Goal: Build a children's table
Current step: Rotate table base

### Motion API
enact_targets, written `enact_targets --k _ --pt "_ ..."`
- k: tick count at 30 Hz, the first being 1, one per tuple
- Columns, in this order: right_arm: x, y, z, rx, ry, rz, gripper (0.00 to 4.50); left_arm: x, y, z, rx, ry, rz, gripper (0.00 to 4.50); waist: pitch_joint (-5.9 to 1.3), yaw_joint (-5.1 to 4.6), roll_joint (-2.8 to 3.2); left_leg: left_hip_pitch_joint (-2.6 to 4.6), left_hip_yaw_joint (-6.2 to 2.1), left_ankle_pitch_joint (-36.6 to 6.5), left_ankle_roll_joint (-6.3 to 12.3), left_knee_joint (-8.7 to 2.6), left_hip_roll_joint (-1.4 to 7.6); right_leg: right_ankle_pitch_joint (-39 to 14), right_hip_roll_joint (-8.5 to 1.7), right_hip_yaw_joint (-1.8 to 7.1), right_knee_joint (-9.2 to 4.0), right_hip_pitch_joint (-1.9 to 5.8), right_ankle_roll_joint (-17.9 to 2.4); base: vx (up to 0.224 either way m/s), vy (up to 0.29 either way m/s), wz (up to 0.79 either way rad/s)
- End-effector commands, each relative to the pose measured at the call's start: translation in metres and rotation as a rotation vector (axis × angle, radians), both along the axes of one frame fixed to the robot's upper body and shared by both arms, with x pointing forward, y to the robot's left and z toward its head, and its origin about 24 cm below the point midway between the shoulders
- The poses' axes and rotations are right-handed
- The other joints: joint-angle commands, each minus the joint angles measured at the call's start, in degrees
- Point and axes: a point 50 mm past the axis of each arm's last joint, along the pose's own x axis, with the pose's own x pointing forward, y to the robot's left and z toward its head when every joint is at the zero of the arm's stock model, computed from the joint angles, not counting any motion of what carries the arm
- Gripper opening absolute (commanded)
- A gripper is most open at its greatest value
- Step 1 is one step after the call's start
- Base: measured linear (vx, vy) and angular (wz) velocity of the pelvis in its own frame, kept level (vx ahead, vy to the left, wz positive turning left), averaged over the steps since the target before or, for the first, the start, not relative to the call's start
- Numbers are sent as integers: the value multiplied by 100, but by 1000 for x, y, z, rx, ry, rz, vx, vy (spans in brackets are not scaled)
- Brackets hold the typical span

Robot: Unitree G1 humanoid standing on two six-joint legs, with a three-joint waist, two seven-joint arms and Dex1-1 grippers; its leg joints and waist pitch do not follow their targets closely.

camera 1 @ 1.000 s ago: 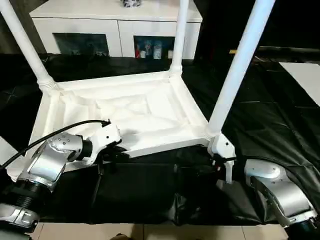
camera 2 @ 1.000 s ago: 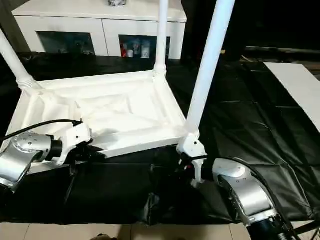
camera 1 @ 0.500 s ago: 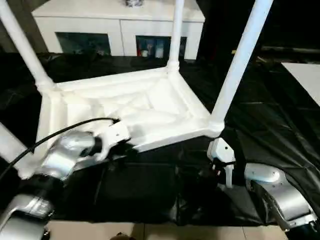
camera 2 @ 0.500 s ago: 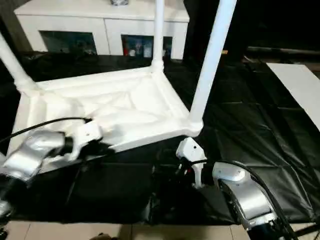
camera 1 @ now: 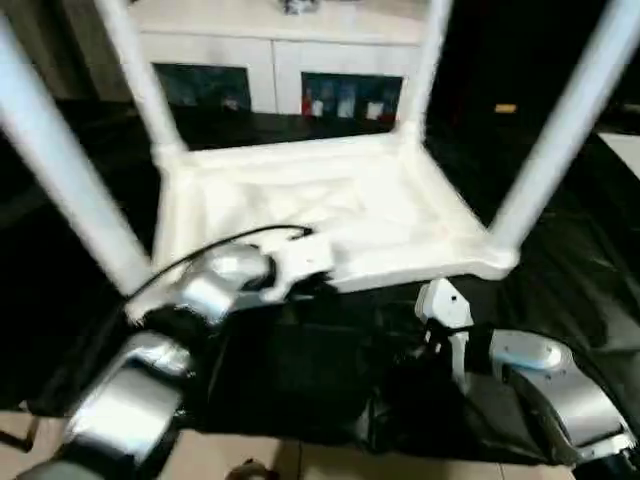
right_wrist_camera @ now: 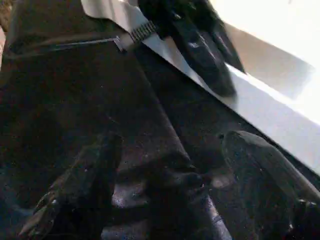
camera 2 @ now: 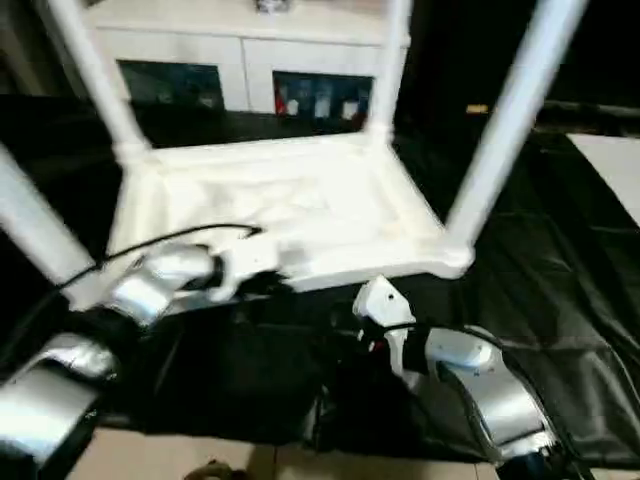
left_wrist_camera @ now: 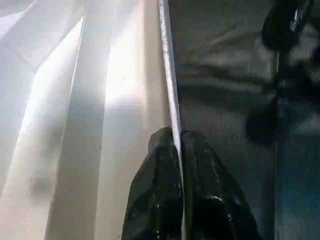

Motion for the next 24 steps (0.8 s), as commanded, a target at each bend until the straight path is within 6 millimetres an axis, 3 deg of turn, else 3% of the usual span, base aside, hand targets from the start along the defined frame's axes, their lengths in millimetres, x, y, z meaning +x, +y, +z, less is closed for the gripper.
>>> enact_targets --k 1,7,10,11,14,15,17,18,20,21,22,23,24 --pt "0 -1 5 -9 -30 -1 353 6 -27 34 -142 -169 -70 2 -415 -45 -89 144 -133 -1171 322 -401 237 -945 -310 171 -318 254 -1263 0 0 0" --pt "2 0 5 -18 -38 -11 353 16 -35 36 -153 -246 40 2 -403 -75 -121 123 -135 -1211 415 -381 218 -1381 -310 156 -366 251 -1133 0 0 0" --pt "4 1 4 -24 -42 -14 353 16 -34 37 -197 -227 40 48 -396 -108 -162 87 -144 -1174 419 -394 218 -1482 -313 149 -364 263 -1102 0 0 0" --pt "5 3 3 -26 -51 -19 353 14 -33 38 -241 -217 38 71 -410 -116 -124 98 -141 -1129 446 -374 218 -1362 -317 145 -351 248 -1203 0 0 0" --pt "6 4 3 -27 -57 -25 353 13 -31 38 -264 -218 36 84 -396 -145 -121 98 -146 -1188 449 -393 248 -1144 -297 135 -332 241 -1358 0 0 0" --pt "8 5 4 -20 -68 -45 353 9 -25 40 -333 -216 43 88 -392 -158 -96 110 -147 -1268 438 -400 248 -1144 -290 139 -333 236 -1352 0 0 0" --pt "9 5 4 -15 -74 -58 353 7 -21 41 -368 -220 52 112 -382 -180 -115 97 -145 -1311 422 -410 244 -1195 -294 141 -324 255 -1369 0 0 0" --pt "10 5 5 -7 -79 -70 353 3 -13 42 -419 -236 71 123 -384 -179 -64 106 -149 -1340 396 -411 248 -1209 -304 148 -317 255 -1391 0 0 0" --pt "12 5 6 6 -89 -96 353 -10 2 43 -516 -247 89 141 -381 -227 -83 55 -168 -1337 380 -446 272 -1125 -314 141 -282 296 -1433 0 0 0" --pt "12 5 6 8 -91 -99 353 -13 5 43 -537 -246 102 156 -376 -249 -78 55 -160 -1389 385 -443 260 -1193 -294 140 -298 276 -1405 0 0 0" --pt "13 6 7 23 -96 -116 353 -28 19 43 -619 -245 144 164 -405 -236 13 138 -155 -1564 298 -434 280 -1272 -288 149 -303 233 -1388 0 0 0" --pt "13 6 7 31 -98 -122 353 -35 25 43 -650 -246 159 164 -365 -296 -7 82 -163 -1639 248 -477 300 -1264 -278 150 -302 241 -1421 0 0 0" --pt "13 6 7 34 -100 -130 353 -42 31 43 -697 -238 192 174 -362 -292 7 118 -153 -1775 216 -473 295 -1392 -261 147 -325 207 -1392 0 0 0"
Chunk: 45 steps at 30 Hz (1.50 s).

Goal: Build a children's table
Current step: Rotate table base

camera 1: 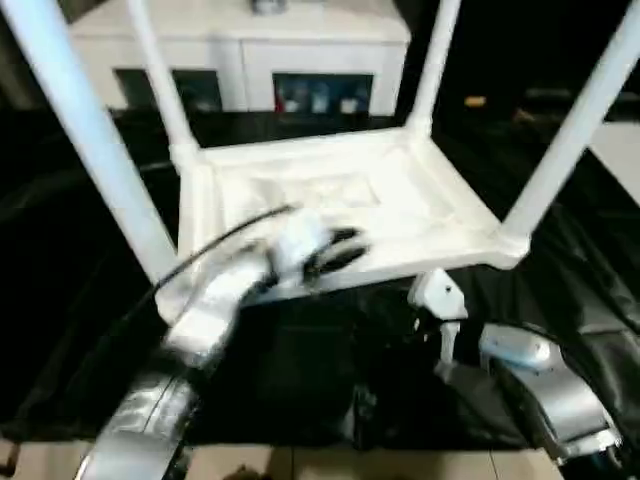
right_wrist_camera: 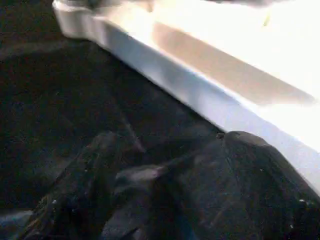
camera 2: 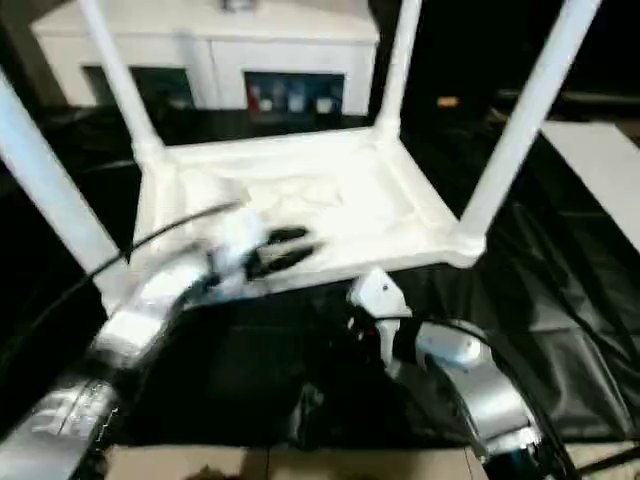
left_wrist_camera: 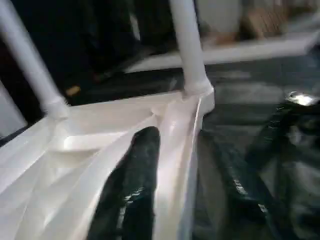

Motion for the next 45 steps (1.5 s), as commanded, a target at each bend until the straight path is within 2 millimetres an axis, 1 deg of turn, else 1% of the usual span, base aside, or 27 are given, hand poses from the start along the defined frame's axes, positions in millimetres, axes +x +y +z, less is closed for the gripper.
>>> enact_targets --k 1,2,3,4,5,6,8,10,12,15,19,20,24,26,31,33,35,36,37,38,39,40,41,42,43,44,45 --pt "3 -1 4 13 -27 -21 353 -4 5 20 -88 -47 10 174 -353 -13 27 144 -133 -2032 125 -490 273 -1618 -258 166 -396 195 -1365 0 0 0" --pt "3 -1 4 15 -29 -26 353 -8 9 20 -120 -38 25 200 -331 3 61 223 -114 -2325 29 -483 255 -1982 -224 172 -462 119 -1234 0 0 0" --pt "3 -1 4 15 -29 -26 353 -8 9 20 -120 -38 25 207 -306 5 46 236 -125 -2509 -71 -499 260 -2163 -234 187 -488 106 -1167 0 0 0" --pt "5 0 5 27 -47 -51 353 -32 29 16 -228 -36 87 212 -304 12 50 219 -149 -2575 -127 -512 273 -2220 -258 184 -462 131 -1152 0 0 0" --pt "5 0 6 31 -51 -56 353 -42 41 15 -254 -83 151 219 -264 -54 11 79 -181 -2567 -121 -578 272 -2351 -274 165 -458 204 -1035 0 0 0" --pt "5 1 6 32 -54 -57 353 -49 49 14 -272 -110 198 231 -274 -72 21 80 -198 -2615 -129 -570 260 -2456 -255 152 -462 203 -947 0 0 0" --pt "5 2 6 36 -53 -57 353 -63 61 10 -242 -168 278 244 -302 -129 35 169 -174 -2774 -143 -520 220 -2837 -232 185 -542 108 -685 0 0 0" --pt "4 2 5 38 -52 -56 353 -77 71 5 -232 -209 358 252 -260 -168 37 139 -198 -2855 -161 -548 232 -3078 -234 172 -584 105 -542 0 0 0" --pt "4 2 5 40 -51 -56 353 -92 82 -2 -222 -239 459 275 -238 -215 33 180 -210 -3057 -196 -528 217 -3540 -226 158 -651 47 -344 0 0 0" --pt "4 2 5 39 -52 -55 353 -104 89 -6 -216 -262 536 299 -230 -226 34 213 -221 -3191 -231 -528 221 -3677 -210 153 -688 7 -253 0 0 0" --pt "4 1 5 39 -52 -53 353 -126 101 -9 -241 -324 751 330 -233 -278 22 142 -267 -3303 -250 -587 235 -3454 -207 104 -678 97 -241 0 0 0" --pt "4 1 5 39 -51 -53 353 -131 102 -11 -244 -332 802 338 -228 -273 24 163 -260 -3362 -234 -583 230 -3476 -197 113 -693 60 -211 0 0 0" --pt "4 1 5 41 -50 -51 353 -136 106 -13 -268 -343 905 372 -206 -281 21 251 -256 -3598 -219 -545 204 -3718 -171 82 -781 -17 -121 0 0 0" --pt "4 1 5 42 -49 -49 353 -133 110 -10 -284 -351 938 387 -199 -296 26 250 -267 -3662 -224 -552 199 -3758 -169 49 -796 4 -78 0 0 0" --pt "4 3 4 45 -39 -35 353 -107 113 1 -361 -313 919 428 -191 -298 30 299 -309 -3897 -242 -570 185 -3670 -164 -46 -824 15 -97 0 0 0" --pt "6 3 4 42 -40 -36 353 -91 114 5 -370 -274 883 443 -171 -346 64 246 -369 -4099 -300 -633 208 -3570 -171 -125 -798 120 -89 0 0 0" --pt "7 4 4 41 -42 -42 353 -70 122 5 -353 -206 892 443 -158 -359 86 262 -380 -4243 -329 -674 210 -3512 -152 -141 -782 125 -113 0 0 0" --pt "8 5 4 39 -41 -50 353 -62 126 5 -355 -176 901 443 -108 -410 120 430 -356 -4554 -358 -626 166 -3742 -78 -329 -948 32 -69 -56 -11 0" --pt "9 5 3 33 -40 -61 353 -56 128 7 -346 -167 891 443 -52 -459 145 427 -349 -4729 -332 -697 192 -3732 7 -496 -982 87 -19 -65 -26 -2" --pt "10 5 1 27 -32 -85 353 -50 128 10 -354 -143 850 443 -33 -306 290 -127 -329 -5227 -405 -1240 457 -2625 34 -491 134 743 -232 -65 -26 -2" --pt "11 5 -2 24 -21 -111 353 -47 125 12 -376 -108 797 443 -78 88 297 -474 60 -5539 -565 -1471 432 -1204 89 -412 755 838 -391 -122 -9 -2" --pt "13 5 -3 33 -19 -139 353 -42 125 11 -427 -23 752 443 -127 116 202 -369 91 -5225 -389 -1462 442 -1412 89 -173 899 798 -297 -103 -88 12" --pt "14 5 -4 40 -20 -154 353 -39 126 11 -459 30 729 443 -153 119 -283 486 99 -3455 -436 -228 123 -4890 -147 276 -203 -197 283 -103 -88 12" --pt "14 6 -4 51 -19 -152 353 -37 126 12 -466 43 716 443 50 -80 -182 645 -417 -945 -60 1016 -309 -7684 -709 562 -1214 -775 23 91 -167 12" --pt "14 6 -4 56 -18 -151 353 -37 126 12 -469 47 711 443 50 -80 -182 645 -417 -945 -60 1016 -309 -7684 -709 562 -1214 -775 23 148 -40 -19" --pt "13 9 -2 73 -21 -130 353 -33 128 15 -462 51 702 443 -172 156 -139 89 -651 -956 -132 239 -75 -5394 -715 606 -519 306 -258 92 -83 13" --pt "9 15 0 107 -21 -72 353 -27 127 18 -482 115 632 443 -211 152 -43 555 -481 -1514 -211 -137 76 -3044 -102 324 -263 -84 -664 0 0 0"
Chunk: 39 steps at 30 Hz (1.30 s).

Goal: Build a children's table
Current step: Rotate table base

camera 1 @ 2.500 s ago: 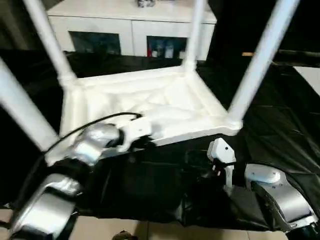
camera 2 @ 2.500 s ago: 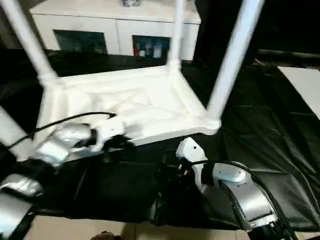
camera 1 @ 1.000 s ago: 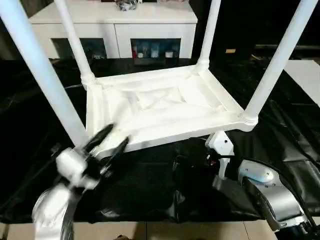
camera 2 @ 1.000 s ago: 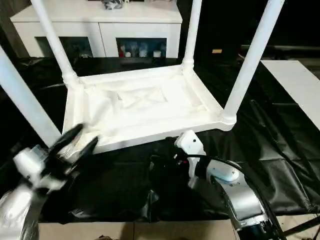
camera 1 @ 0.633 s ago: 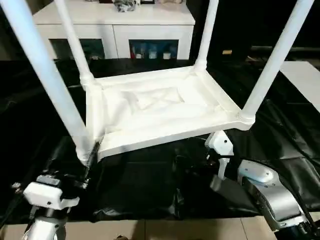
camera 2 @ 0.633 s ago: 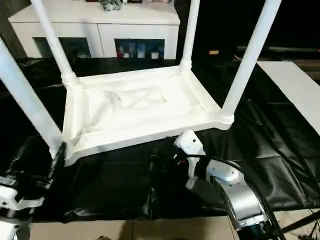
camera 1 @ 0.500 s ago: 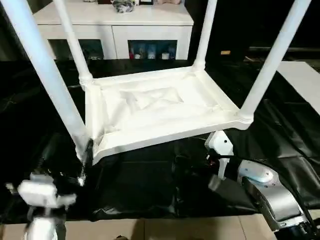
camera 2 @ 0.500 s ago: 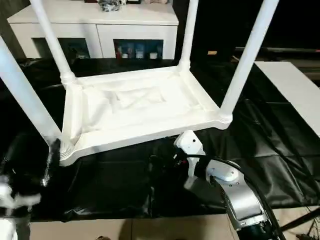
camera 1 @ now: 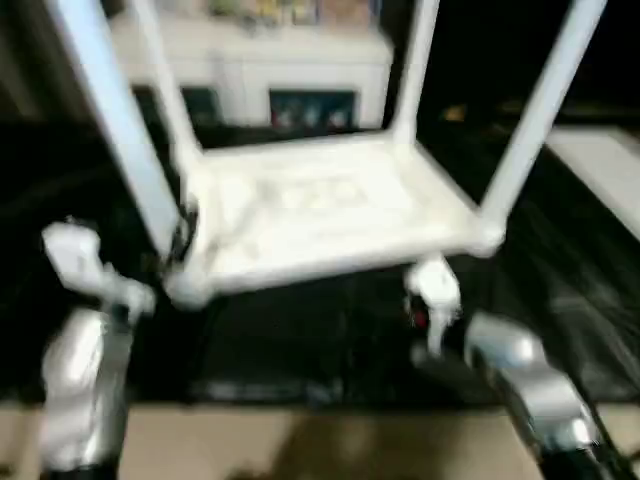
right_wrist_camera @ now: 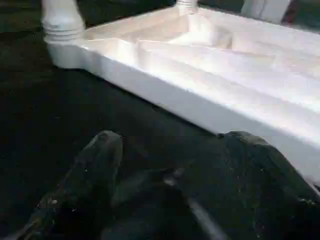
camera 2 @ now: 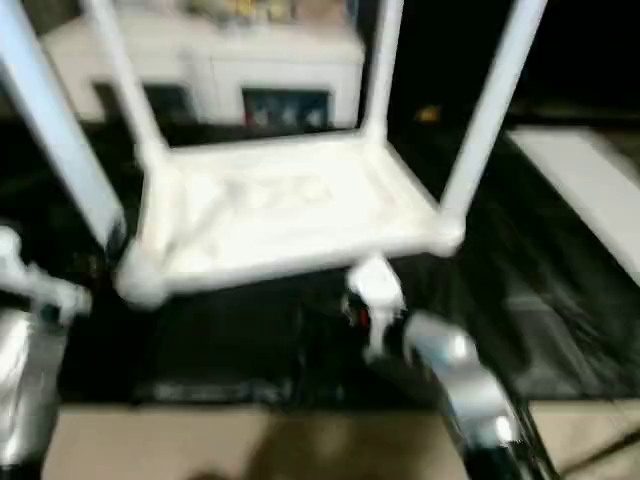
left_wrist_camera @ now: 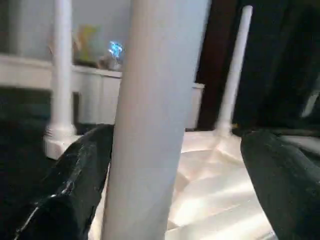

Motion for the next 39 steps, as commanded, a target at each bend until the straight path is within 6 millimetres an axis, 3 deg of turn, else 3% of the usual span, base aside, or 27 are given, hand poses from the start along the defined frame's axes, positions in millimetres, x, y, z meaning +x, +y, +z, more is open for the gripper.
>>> enact_targets --k 1,2,3,4,5,7,9,11,13,14,15,16,18,21,24,27,28,29,31,32,34,35,39 --pt "-4 7 6 43 -14 71 353 9 -3 10 -38 23 -123 443 -408 -63 4 306 14 -1064 21 -659 386 -1348 -57 293 -681 78 -861 -89 -78 47" --pt "-6 10 7 53 -16 97 353 13 -4 10 -68 62 -173 443 -356 -93 90 206 114 -1329 100 -813 429 -380 -60 263 -723 182 -1233 0 0 0" --pt "-7 12 8 60 -22 119 353 15 -8 13 -72 74 -234 443 -293 -128 74 134 141 -1937 107 -891 447 -952 -103 236 -801 256 -1247 -58 -30 15" --pt "-7 13 9 61 -25 125 353 15 -9 15 -70 73 -252 443 -293 -128 74 134 141 -1937 107 -891 447 -952 -103 236 -801 256 -1247 0 0 0" --pt "-9 18 13 97 -22 167 353 16 -17 20 -77 91 -362 443 -238 -142 23 190 147 -2538 -18 -886 409 -2328 -178 227 -994 203 -870 0 0 0" --pt "-11 22 16 130 -20 199 353 15 -24 24 -88 105 -454 443 -281 -121 38 174 127 -2339 -25 -889 415 -2519 -245 261 -1027 225 -731 0 0 0" --pt "-11 26 18 141 -32 224 353 14 -31 28 -96 116 -536 443 -309 -93 15 92 143 -1806 -5 -932 449 -1889 -245 290 -977 273 -861 0 0 0" --pt "-11 31 21 153 -44 237 353 15 -40 31 -102 136 -609 443 -298 -92 4 98 190 -1728 -13 -925 437 -1779 -229 302 -963 251 -953 0 0 0" --pt "-7 32 21 142 -53 215 353 15 -46 32 -90 150 -663 443 -307 -84 0 73 202 -1586 -12 -923 428 -1818 -247 301 -951 277 -949 0 0 0" --pt "0 32 18 104 -65 148 353 12 -54 32 -63 175 -741 443 -328 -100 -23 13 190 -1325 -36 -936 445 -1670 -267 297 -906 325 -954 0 0 0" --pt "1 31 17 102 -64 143 353 12 -55 32 -61 176 -744 443 -327 -109 -9 3 196 -1272 -51 -939 440 -1645 -262 296 -903 324 -964 0 0 0" --pt "7 29 13 73 -58 69 353 9 -60 32 -31 192 -795 443 -327 -109 -9 3 196 -1272 -51 -939 440 -1645 -262 296 -903 324 -964 0 0 0" --pt "19 23 6 36 -47 -91 353 -4 -77 34 -11 230 -939 443 -365 -132 19 32 234 -1030 -171 -908 424 -1161 -249 304 -853 309 -1134 0 0 0" --pt "29 10 -1 -16 -38 -276 353 -15 -96 40 12 226 -1053 443 -390 -137 -4 55 285 -766 -126 -866 411 -725 -217 305 -819 304 -1292 65 -8 8" --pt "34 0 -2 -16 -27 -374 353 -19 -107 44 11 210 -1103 443 -494 -162 -13 -68 290 482 63 -753 354 991 -163 277 -611 417 -1515 77 -5 5" --pt "47 -44 -4 -106 -40 -702 353 -16 -125 54 -24 141 -1105 443 -535 -194 -44 -93 303 976 228 -692 318 1760 -156 274 -563 461 -1685 52 -3 1" --pt "48 -48 -4 -111 -42 -726 353 -16 -126 54 -24 137 -1102 443 -521 -198 -51 -104 313 885 297 -690 299 1695 -143 264 -580 467 -1663 0 0 0" --pt "52 -64 -2 -130 -66 -824 353 -13 -128 56 -27 125 -1083 443 -508 -202 -40 -112 313 793 297 -699 303 1550 -152 266 -595 471 -1635 0 0 0" --pt "55 -76 4 -138 -102 -885 353 -9 -127 57 -25 118 -1054 443 -470 -215 -45 -104 325 251 214 -730 330 805 -161 262 -659 477 -1513 0 0 0" --pt "56 -81 7 -132 -119 -913 353 -7 -127 57 -23 116 -1042 443 -470 -215 -45 -104 325 251 214 -730 330 805 -161 262 -659 477 -1513 0 0 0" --pt "58 -94 11 -143 -134 -962 353 -3 -125 58 -26 105 -1013 443 -428 -255 -56 -85 331 -192 80 -753 340 -11 -157 258 -739 452 -1290 0 0 0" --pt "58 -97 12 -150 -136 -979 353 -2 -124 58 -32 103 -1005 443 -419 -264 -35 -81 330 -273 49 -761 337 -165 -151 257 -755 446 -1254 0 0 0" --pt "59 -118 11 -202 -128 -1060 353 -1 -119 56 -33 109 -978 443 -413 -326 -67 -87 326 -498 -35 -756 329 -748 -149 252 -805 423 -1077 0 0 0"
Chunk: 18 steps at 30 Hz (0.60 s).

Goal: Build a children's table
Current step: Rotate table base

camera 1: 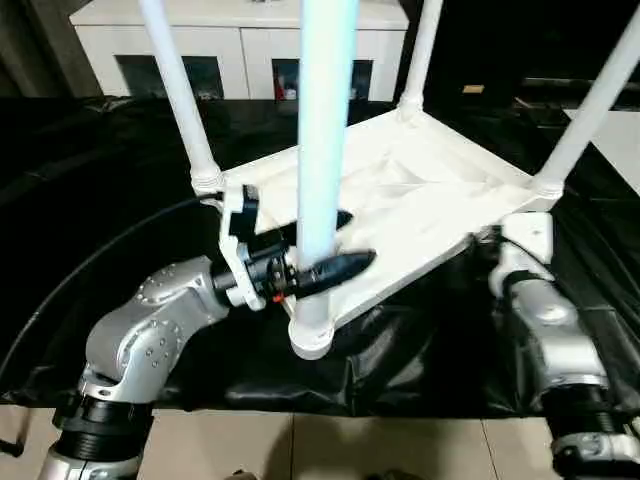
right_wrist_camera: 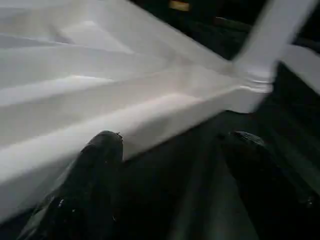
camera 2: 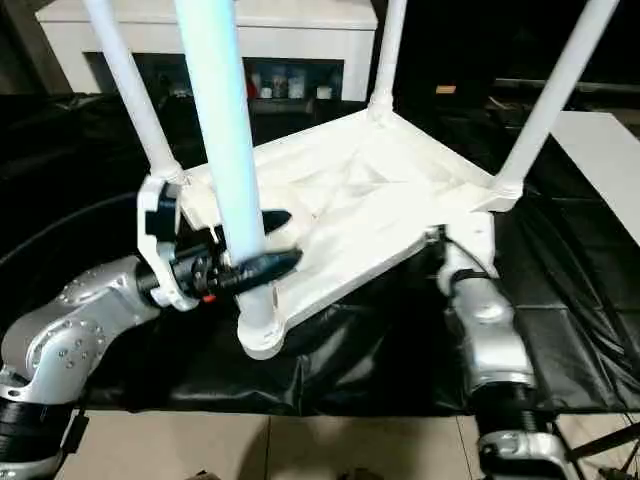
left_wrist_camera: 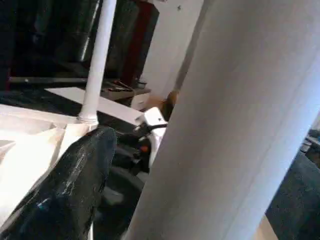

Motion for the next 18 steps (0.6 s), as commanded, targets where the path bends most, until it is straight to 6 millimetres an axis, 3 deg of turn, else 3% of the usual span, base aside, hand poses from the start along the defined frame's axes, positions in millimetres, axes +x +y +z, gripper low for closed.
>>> enact_targets --k 1,3,7,9,13,14,15,17,18 --pt "1 -11 3 -15 0 -44 353 1 2 1 8 -11 18 443 -386 -9 -21 -18 9 -742 -20 -431 125 -1228 -214 210 -419 339 -962 0 0 0" --pt "1 -19 -2 -28 31 -67 353 1 5 0 6 -7 36 443 -390 -20 -35 -27 11 -783 8 -420 120 -1359 -210 205 -428 323 -945 0 0 0" --pt "6 -12 -13 -2 103 16 353 1 7 0 2 -8 50 443 -408 -38 -39 -57 12 -663 94 -397 115 -1170 -208 198 -409 331 -1035 0 0 0" --pt "13 3 -17 63 105 112 353 -1 7 1 1 -11 40 443 -421 -42 -66 -75 13 -583 181 -385 121 -1028 -216 196 -389 341 -1132 0 0 0" --pt "23 28 -20 105 111 238 353 -2 5 5 -9 -17 23 443 -420 -68 -33 -54 14 -558 324 -375 162 -941 -245 189 -364 310 -1435 0 0 0" --pt "25 33 -20 108 108 268 353 -3 4 5 -13 -20 13 443 -420 -73 -97 -67 15 -522 337 -374 166 -893 -236 189 -358 323 -1440 0 0 0" --pt "26 38 -19 113 104 286 353 -4 3 6 -18 -20 6 443 -426 -59 -68 -65 7 -492 339 -377 170 -848 -245 187 -331 329 -1467 0 0 0" --pt "29 51 -18 146 99 350 353 -7 0 8 -16 -27 -8 443 -426 -68 -69 -78 5 -444 375 -374 173 -744 -251 190 -318 338 -1495 0 0 0" --pt "30 59 -17 143 93 389 353 -9 -2 9 -13 -33 -22 443 -425 -78 -99 -88 3 -440 398 -375 177 -749 -261 193 -308 347 -1502 0 0 0"
